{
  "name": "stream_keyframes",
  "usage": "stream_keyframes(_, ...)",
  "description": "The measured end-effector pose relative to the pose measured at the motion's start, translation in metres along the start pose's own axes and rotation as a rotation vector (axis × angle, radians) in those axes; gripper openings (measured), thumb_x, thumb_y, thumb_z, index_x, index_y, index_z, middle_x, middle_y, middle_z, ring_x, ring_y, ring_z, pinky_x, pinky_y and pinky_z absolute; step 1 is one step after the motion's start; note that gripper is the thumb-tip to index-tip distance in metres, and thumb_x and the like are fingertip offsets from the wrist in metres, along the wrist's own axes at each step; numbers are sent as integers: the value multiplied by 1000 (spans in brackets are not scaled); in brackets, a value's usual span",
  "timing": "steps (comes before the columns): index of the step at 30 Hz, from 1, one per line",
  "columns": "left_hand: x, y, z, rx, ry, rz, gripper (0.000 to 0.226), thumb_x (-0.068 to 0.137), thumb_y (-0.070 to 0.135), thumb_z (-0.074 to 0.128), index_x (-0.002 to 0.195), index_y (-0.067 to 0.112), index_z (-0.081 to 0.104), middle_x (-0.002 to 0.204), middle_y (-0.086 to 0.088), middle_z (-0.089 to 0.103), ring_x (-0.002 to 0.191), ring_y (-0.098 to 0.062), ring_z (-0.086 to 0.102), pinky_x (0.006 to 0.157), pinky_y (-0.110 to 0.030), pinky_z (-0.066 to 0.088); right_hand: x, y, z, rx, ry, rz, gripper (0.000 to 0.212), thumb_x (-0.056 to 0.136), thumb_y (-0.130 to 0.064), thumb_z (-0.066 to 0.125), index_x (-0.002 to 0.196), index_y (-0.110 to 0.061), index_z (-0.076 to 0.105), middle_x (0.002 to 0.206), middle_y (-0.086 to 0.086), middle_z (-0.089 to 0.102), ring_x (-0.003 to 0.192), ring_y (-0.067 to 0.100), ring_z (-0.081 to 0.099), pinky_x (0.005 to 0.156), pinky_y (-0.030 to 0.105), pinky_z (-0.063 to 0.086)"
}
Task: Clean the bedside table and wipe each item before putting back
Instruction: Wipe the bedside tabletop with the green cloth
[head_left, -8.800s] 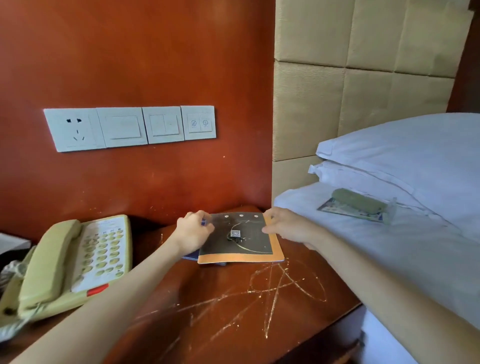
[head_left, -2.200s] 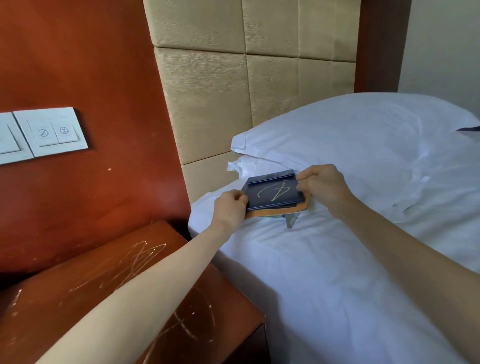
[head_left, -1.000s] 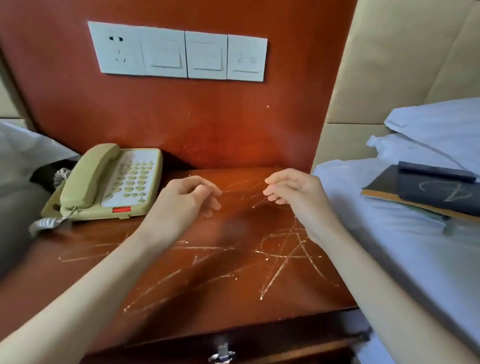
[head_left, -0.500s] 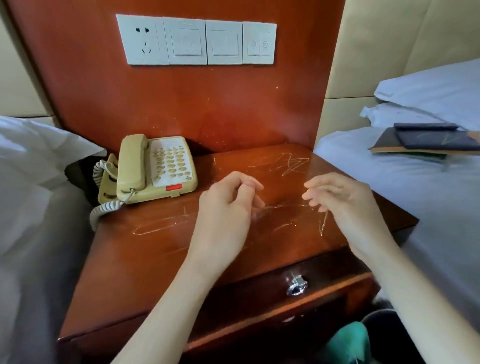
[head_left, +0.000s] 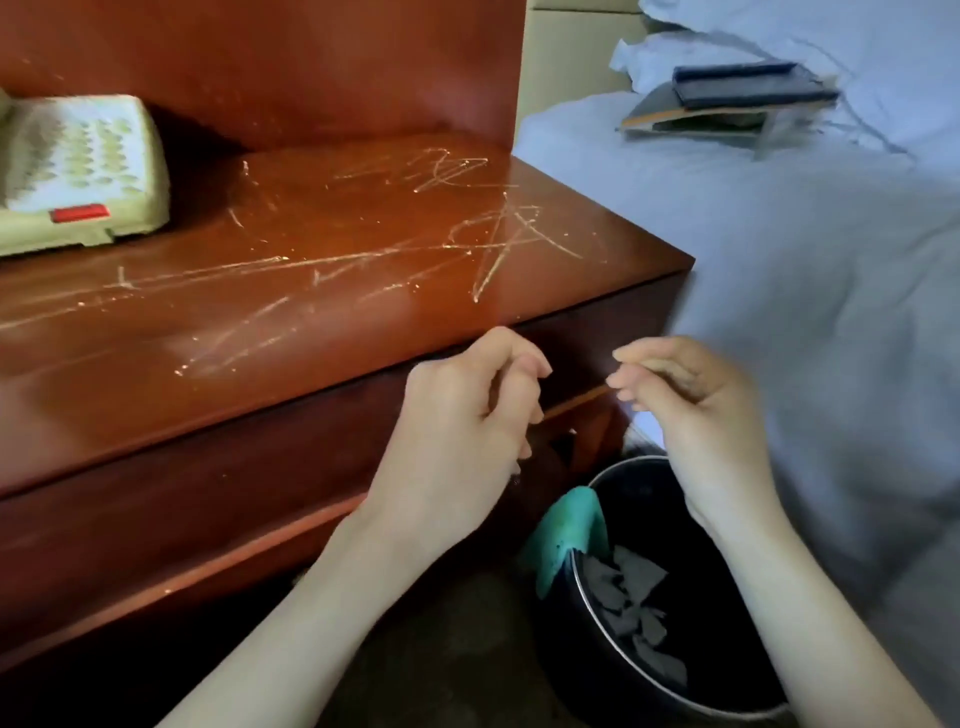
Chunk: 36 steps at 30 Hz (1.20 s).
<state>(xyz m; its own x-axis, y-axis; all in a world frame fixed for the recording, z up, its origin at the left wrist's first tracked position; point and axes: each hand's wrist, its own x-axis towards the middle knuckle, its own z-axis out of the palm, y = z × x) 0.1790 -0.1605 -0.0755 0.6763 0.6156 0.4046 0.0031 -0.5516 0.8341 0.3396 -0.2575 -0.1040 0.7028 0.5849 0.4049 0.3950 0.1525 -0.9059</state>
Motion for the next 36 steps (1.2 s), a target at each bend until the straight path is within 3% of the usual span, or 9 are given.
stream_keyframes(3, -9, -19, 27, 47, -64, -46, 20, 99, 20, 45, 89, 24, 62, 64, 8, 63, 48, -7, 60, 46, -22, 50, -14, 26, -20, -9, -48, 77, 38, 82, 2, 62, 77, -36, 70, 72, -8, 72, 68, 6, 64, 70, 19, 50)
stream_keyframes(8, -28, -60, 65, 261, -181, -90, 16, 97, 22, 46, 93, 28, 60, 66, 7, 64, 56, -7, 61, 64, -37, 54, -32, 66, -38, -108, -129, 162, 34, 81, 4, 67, 77, -30, 68, 74, -8, 71, 73, 7, 63, 72, 12, 47)
stream_keyframes(10, -36, -77, 77, 297, -213, -166, 14, 96, 24, 46, 95, 29, 58, 71, 6, 66, 64, -13, 63, 70, -41, 53, -34, 80, -41, -184, -171, 201, 33, 80, 3, 66, 79, -30, 66, 78, -6, 71, 75, 12, 62, 73, 18, 47)
stream_keyframes(14, -52, -104, 93, 414, -341, -335, 17, 93, 28, 48, 107, 32, 57, 99, 8, 68, 92, -21, 63, 83, -42, 51, -32, 101, -43, -354, -281, 258, 33, 79, -3, 67, 83, -35, 62, 90, -4, 67, 78, 10, 59, 78, 21, 44)
stream_keyframes(19, -64, -122, 111, 594, -514, -423, 51, 90, 38, 57, 136, 30, 37, 133, 4, 46, 119, -25, 50, 91, -40, 46, -35, 117, -35, -500, -433, 295, 30, 79, -9, 67, 99, -30, 64, 101, -4, 61, 86, 5, 55, 72, 9, 38)
stream_keyframes(22, -66, -128, 118, 665, -515, -413, 58, 91, 44, 55, 141, 29, 30, 137, 2, 43, 123, -27, 48, 90, -40, 44, -41, 124, -28, -531, -463, 295, 29, 79, -3, 65, 103, -20, 65, 104, 0, 59, 92, 11, 55, 72, 6, 37)
stream_keyframes(25, -69, -129, 123, 712, -491, -372, 48, 95, 44, 47, 138, 30, 33, 132, 3, 48, 113, -33, 56, 81, -41, 47, -47, 127, -24, -510, -405, 281, 30, 77, 1, 67, 102, -16, 64, 100, 0, 58, 89, 11, 57, 72, -1, 38)
stream_keyframes(30, -68, -127, 125, 643, -376, -330, 26, 97, 35, 42, 121, 27, 50, 116, 1, 60, 98, -38, 60, 74, -40, 48, -52, 133, -18, -424, -301, 362, 24, 76, 2, 67, 90, -17, 62, 88, -1, 62, 83, 11, 62, 69, 7, 43)
stream_keyframes(36, -60, -113, 114, 482, -218, -258, 29, 96, 21, 47, 122, 28, 57, 112, 2, 64, 98, -30, 61, 81, -43, 51, -54, 131, -18, -353, -202, 388, 28, 73, 2, 66, 85, -22, 63, 79, -5, 65, 80, 8, 62, 70, 15, 43)
